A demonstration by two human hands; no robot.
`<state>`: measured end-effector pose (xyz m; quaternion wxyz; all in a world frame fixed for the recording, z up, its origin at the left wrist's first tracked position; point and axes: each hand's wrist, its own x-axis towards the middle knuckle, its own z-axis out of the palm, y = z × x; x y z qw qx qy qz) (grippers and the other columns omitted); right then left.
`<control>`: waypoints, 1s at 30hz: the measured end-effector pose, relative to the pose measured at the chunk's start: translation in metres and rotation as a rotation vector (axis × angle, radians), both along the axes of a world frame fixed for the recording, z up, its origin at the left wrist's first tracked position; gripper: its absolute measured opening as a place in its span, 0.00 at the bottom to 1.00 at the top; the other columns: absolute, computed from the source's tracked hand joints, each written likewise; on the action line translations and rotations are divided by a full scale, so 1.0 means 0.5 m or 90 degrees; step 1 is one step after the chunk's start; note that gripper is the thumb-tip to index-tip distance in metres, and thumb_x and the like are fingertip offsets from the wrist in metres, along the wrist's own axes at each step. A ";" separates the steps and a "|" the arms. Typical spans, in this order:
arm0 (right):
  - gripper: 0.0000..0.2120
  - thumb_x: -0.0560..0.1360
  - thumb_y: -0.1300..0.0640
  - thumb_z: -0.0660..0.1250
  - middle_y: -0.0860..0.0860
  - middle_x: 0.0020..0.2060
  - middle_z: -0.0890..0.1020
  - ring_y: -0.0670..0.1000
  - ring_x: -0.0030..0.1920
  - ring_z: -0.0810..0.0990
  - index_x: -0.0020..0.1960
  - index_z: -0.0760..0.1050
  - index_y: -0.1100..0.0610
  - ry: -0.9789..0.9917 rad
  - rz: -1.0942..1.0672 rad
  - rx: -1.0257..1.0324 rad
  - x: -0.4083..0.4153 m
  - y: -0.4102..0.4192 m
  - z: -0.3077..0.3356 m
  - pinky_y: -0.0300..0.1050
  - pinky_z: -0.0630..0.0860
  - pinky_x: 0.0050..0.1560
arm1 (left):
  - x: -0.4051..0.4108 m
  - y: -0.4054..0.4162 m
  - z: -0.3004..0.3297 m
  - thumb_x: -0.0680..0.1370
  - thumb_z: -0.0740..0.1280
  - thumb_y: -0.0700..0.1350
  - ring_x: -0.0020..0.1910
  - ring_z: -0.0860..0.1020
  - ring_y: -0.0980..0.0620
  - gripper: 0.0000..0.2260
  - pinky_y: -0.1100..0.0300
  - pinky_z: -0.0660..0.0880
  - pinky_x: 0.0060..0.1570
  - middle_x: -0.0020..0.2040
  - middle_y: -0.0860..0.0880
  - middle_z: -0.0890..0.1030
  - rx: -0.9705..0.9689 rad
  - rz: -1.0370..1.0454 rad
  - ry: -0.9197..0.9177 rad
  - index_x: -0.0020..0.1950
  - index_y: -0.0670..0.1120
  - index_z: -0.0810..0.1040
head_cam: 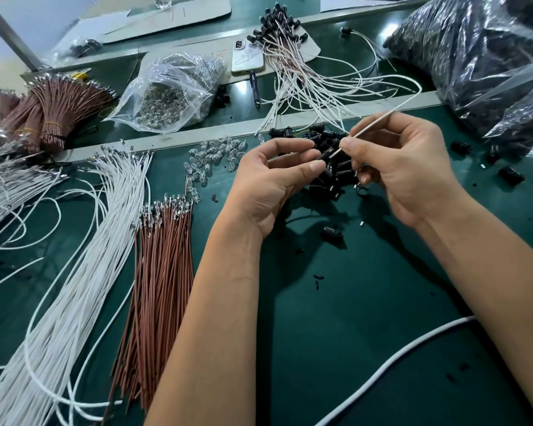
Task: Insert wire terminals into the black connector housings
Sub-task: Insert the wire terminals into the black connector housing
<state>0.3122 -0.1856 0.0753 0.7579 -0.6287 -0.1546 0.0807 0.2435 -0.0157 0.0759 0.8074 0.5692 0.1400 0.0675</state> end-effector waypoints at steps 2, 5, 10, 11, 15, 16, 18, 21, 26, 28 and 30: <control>0.07 0.71 0.63 0.78 0.49 0.31 0.82 0.48 0.29 0.77 0.42 0.81 0.55 -0.001 -0.009 -0.006 0.000 0.001 -0.002 0.38 0.71 0.26 | 0.001 -0.003 0.000 0.69 0.75 0.27 0.41 0.85 0.53 0.13 0.64 0.80 0.43 0.41 0.46 0.86 0.006 0.002 -0.005 0.47 0.42 0.82; 0.08 0.71 0.64 0.78 0.50 0.30 0.81 0.48 0.29 0.77 0.42 0.81 0.54 0.017 0.022 -0.012 -0.002 0.004 -0.003 0.38 0.71 0.26 | 0.001 -0.006 -0.003 0.69 0.75 0.27 0.41 0.85 0.53 0.13 0.63 0.80 0.43 0.41 0.46 0.86 0.026 0.013 -0.013 0.48 0.42 0.82; 0.06 0.73 0.64 0.77 0.51 0.32 0.82 0.47 0.30 0.77 0.42 0.82 0.57 0.076 0.037 -0.031 -0.002 0.004 0.000 0.37 0.70 0.26 | 0.001 -0.003 -0.007 0.69 0.76 0.28 0.43 0.85 0.51 0.13 0.62 0.80 0.46 0.43 0.44 0.86 0.055 0.018 -0.009 0.49 0.41 0.83; 0.05 0.72 0.63 0.78 0.52 0.33 0.83 0.47 0.31 0.77 0.42 0.82 0.57 0.089 0.045 -0.030 -0.002 0.003 0.002 0.37 0.70 0.26 | 0.001 -0.003 -0.007 0.69 0.76 0.28 0.44 0.85 0.50 0.13 0.62 0.80 0.46 0.45 0.43 0.86 0.057 0.009 -0.006 0.49 0.41 0.83; 0.06 0.66 0.57 0.78 0.52 0.34 0.84 0.47 0.31 0.77 0.41 0.83 0.57 0.122 0.088 -0.018 -0.004 -0.002 0.012 0.37 0.70 0.26 | -0.005 -0.005 -0.003 0.71 0.75 0.31 0.42 0.84 0.46 0.10 0.58 0.82 0.48 0.45 0.38 0.86 0.054 -0.047 0.010 0.50 0.38 0.85; 0.07 0.65 0.57 0.78 0.52 0.34 0.83 0.47 0.32 0.77 0.41 0.83 0.57 0.119 0.092 -0.022 -0.003 -0.003 0.013 0.37 0.69 0.26 | -0.007 -0.006 -0.001 0.71 0.75 0.31 0.41 0.84 0.46 0.08 0.57 0.82 0.47 0.45 0.37 0.86 0.050 -0.064 0.008 0.49 0.38 0.86; 0.06 0.64 0.56 0.78 0.51 0.32 0.81 0.47 0.32 0.76 0.39 0.84 0.56 0.111 0.098 -0.027 -0.003 -0.005 0.014 0.37 0.69 0.26 | -0.010 -0.009 0.001 0.72 0.74 0.31 0.39 0.84 0.47 0.06 0.58 0.82 0.43 0.42 0.39 0.86 0.068 -0.093 -0.005 0.47 0.39 0.86; 0.04 0.65 0.57 0.77 0.50 0.30 0.79 0.47 0.31 0.74 0.38 0.84 0.55 0.108 0.121 -0.009 -0.001 -0.008 0.016 0.37 0.67 0.25 | -0.011 -0.012 0.007 0.73 0.75 0.33 0.36 0.82 0.49 0.05 0.59 0.81 0.41 0.40 0.42 0.85 0.114 -0.103 -0.019 0.44 0.43 0.85; 0.04 0.68 0.62 0.74 0.49 0.28 0.75 0.47 0.30 0.69 0.38 0.79 0.60 0.100 0.176 0.000 0.009 -0.025 0.027 0.36 0.64 0.24 | -0.009 -0.014 0.011 0.73 0.75 0.33 0.35 0.82 0.51 0.06 0.62 0.80 0.40 0.38 0.43 0.85 0.141 -0.094 -0.051 0.45 0.43 0.85; 0.04 0.67 0.62 0.74 0.50 0.27 0.74 0.48 0.30 0.69 0.38 0.79 0.61 0.079 0.176 -0.028 0.012 -0.031 0.031 0.36 0.63 0.24 | -0.008 -0.013 0.008 0.72 0.76 0.33 0.36 0.80 0.51 0.06 0.61 0.79 0.42 0.37 0.44 0.84 0.157 -0.070 -0.065 0.45 0.42 0.85; 0.04 0.67 0.62 0.74 0.51 0.26 0.73 0.48 0.30 0.68 0.36 0.80 0.60 0.055 0.172 -0.049 0.012 -0.032 0.030 0.37 0.62 0.24 | -0.008 -0.010 0.006 0.71 0.77 0.33 0.38 0.80 0.49 0.06 0.57 0.78 0.45 0.38 0.43 0.83 0.189 -0.061 -0.075 0.45 0.43 0.85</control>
